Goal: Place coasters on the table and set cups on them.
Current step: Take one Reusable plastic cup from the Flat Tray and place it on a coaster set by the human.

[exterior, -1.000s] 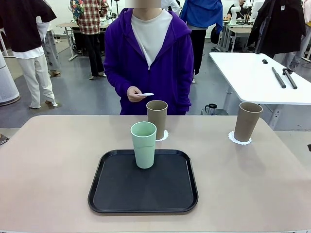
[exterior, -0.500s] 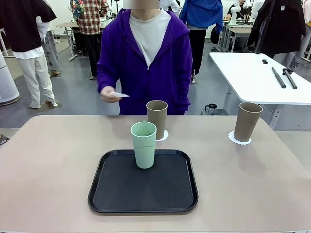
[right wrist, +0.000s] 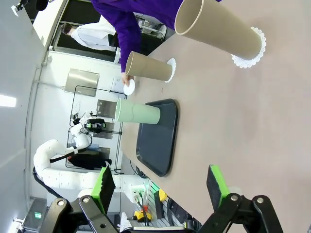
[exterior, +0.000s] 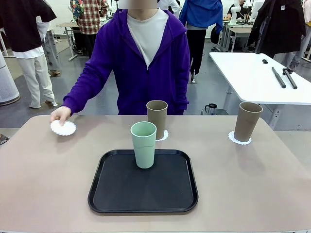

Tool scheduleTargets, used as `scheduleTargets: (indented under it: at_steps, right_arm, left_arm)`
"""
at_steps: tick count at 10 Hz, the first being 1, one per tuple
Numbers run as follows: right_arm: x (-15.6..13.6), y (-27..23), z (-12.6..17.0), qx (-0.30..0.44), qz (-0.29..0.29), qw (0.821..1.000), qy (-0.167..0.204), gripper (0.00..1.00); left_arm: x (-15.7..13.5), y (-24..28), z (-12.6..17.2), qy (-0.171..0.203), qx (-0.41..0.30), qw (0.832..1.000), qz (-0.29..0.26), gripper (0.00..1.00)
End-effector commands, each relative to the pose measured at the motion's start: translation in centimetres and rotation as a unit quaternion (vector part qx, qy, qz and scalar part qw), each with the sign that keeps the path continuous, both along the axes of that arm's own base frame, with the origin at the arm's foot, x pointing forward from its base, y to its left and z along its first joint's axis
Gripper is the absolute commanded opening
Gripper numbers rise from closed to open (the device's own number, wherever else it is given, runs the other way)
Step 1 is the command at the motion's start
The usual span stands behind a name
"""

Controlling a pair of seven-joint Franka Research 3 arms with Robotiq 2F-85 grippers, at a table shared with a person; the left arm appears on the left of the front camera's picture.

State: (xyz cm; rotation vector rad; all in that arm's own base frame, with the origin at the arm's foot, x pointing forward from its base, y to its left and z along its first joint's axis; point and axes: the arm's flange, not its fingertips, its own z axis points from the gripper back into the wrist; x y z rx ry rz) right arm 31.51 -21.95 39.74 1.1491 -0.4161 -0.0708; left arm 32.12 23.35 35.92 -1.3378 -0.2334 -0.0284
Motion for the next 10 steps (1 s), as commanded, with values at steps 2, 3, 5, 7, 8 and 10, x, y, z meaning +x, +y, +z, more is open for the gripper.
scheduleTargets:
  at_steps: [2,3,5,7,8,10]
  right_arm:
    - [-0.05,-0.26,0.25,-0.001,-0.003,1.000,-0.003,1.00]
    - [-0.05,-0.26,0.25,-0.001,-0.003,1.000,-0.003,1.00]
    - [-0.05,-0.26,0.25,-0.001,-0.003,1.000,-0.003,1.00]
    - [-0.05,-0.26,0.25,-0.001,-0.003,1.000,-0.003,1.00]
    - [-0.05,-0.26,0.25,-0.001,-0.003,1.000,-0.003,1.00]
    - [-0.05,-0.26,0.25,-0.001,-0.003,1.000,-0.003,1.00]
  left_arm:
    - [-0.12,0.05,0.16,-0.002,0.000,1.000,0.002,1.00]
    - [-0.12,0.05,0.16,-0.002,0.000,1.000,0.002,1.00]
    - [-0.12,0.05,0.16,-0.002,0.000,1.000,0.002,1.00]
    - [-0.12,0.05,0.16,-0.002,0.000,1.000,0.002,1.00]
    - [-0.12,0.05,0.16,-0.002,0.000,1.000,0.002,1.00]
    - [-0.12,0.05,0.16,-0.002,0.000,1.000,0.002,1.00]
